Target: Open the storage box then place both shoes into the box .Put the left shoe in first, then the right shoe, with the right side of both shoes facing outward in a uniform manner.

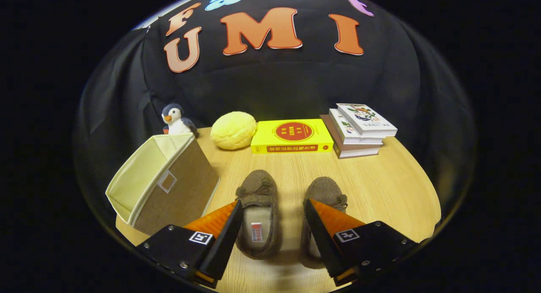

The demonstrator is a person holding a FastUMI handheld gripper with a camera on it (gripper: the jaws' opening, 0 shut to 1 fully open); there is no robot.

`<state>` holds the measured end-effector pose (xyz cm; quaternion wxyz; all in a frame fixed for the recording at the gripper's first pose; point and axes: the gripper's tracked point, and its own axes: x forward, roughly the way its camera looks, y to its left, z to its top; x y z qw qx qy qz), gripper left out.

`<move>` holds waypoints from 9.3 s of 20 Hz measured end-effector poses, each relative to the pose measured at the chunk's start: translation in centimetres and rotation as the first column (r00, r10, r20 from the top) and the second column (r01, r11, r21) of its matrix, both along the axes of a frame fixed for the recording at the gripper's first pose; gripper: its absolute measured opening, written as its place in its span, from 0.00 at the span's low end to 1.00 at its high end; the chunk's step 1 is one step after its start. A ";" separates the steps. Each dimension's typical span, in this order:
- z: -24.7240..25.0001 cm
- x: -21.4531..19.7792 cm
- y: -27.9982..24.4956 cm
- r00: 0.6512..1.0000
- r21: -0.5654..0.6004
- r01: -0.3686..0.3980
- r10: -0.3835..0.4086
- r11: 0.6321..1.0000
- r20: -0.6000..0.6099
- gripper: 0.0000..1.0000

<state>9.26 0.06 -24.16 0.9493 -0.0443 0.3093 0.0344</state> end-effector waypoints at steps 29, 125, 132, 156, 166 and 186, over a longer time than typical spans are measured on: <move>-1.9 1.6 0.5 0.986 -0.058 0.152 -0.155 0.987 -0.065 0.01; -7.1 -1.6 -12.7 0.955 -0.031 0.254 -0.256 0.967 -0.150 0.34; -6.7 -1.3 -13.1 0.944 -0.034 0.297 -0.299 0.954 -0.140 0.01; 9.7 -2.3 5.3 0.960 0.154 0.275 -0.281 0.949 0.015 0.01; 11.2 -2.8 19.2 0.972 0.279 0.216 -0.232 0.936 0.025 0.01; 5.6 -1.6 22.3 0.974 0.238 0.227 -0.220 0.944 -0.055 0.05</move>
